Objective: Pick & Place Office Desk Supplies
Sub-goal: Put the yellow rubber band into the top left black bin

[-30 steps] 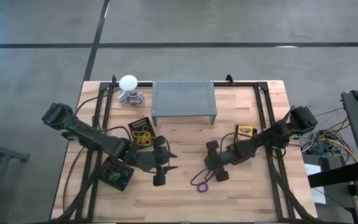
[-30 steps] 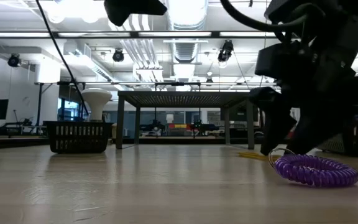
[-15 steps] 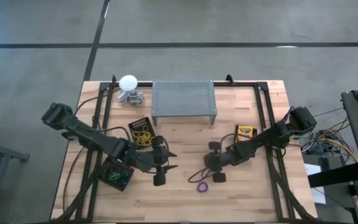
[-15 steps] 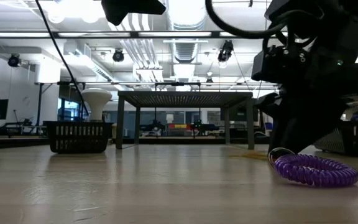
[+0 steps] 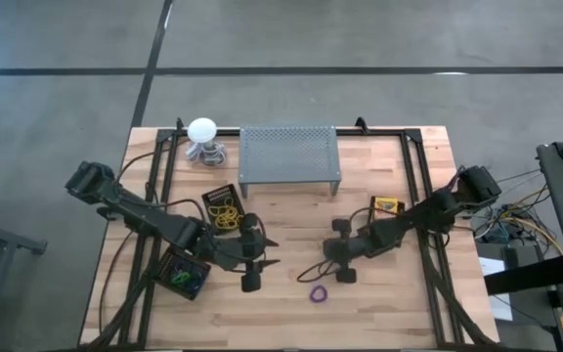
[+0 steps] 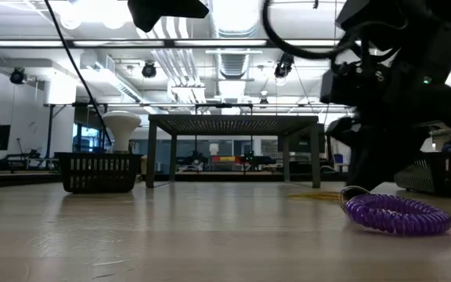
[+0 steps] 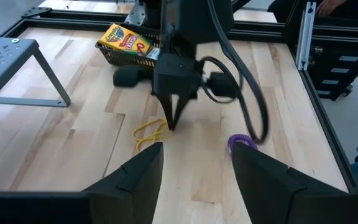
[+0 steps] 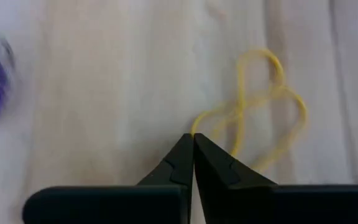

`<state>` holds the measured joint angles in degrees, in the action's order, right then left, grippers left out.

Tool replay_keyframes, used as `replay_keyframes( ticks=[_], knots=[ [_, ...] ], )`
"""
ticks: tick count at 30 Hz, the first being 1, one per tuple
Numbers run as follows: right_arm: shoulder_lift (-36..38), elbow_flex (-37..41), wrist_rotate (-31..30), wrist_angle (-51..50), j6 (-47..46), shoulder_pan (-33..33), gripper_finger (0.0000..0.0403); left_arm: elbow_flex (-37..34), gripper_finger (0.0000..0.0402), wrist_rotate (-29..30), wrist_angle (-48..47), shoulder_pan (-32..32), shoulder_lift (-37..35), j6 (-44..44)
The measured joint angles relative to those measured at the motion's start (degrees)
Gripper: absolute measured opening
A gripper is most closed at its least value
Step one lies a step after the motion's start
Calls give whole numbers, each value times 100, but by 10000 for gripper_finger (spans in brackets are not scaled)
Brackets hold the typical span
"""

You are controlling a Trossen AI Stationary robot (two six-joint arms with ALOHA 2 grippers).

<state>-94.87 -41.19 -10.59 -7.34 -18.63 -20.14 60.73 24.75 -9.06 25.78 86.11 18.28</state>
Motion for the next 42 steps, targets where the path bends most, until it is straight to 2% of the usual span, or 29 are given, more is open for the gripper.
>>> replay_keyframes(
  ticks=[6,15,19,24,28,34,42],
  knots=[
    [826,7,-5,11,-67,0,8,-1,199,0,0,0,0,0],
    [1573,7,-2,486,-54,4,8,-153,199,0,56,-4,2,-71],
    [1764,-47,7,826,-15,52,8,-376,200,62,526,-15,30,-326],
    [1775,-166,11,1062,252,162,8,-483,200,20,1301,-15,168,-851],
    [1683,-268,70,1265,420,235,8,-483,200,9,1329,-32,254,-976],
    [1375,-575,504,1519,725,370,8,-483,200,40,1346,-136,383,-1075],
    [891,-1234,677,1338,1356,405,8,-483,200,59,1533,-296,407,-1518]
  ],
)
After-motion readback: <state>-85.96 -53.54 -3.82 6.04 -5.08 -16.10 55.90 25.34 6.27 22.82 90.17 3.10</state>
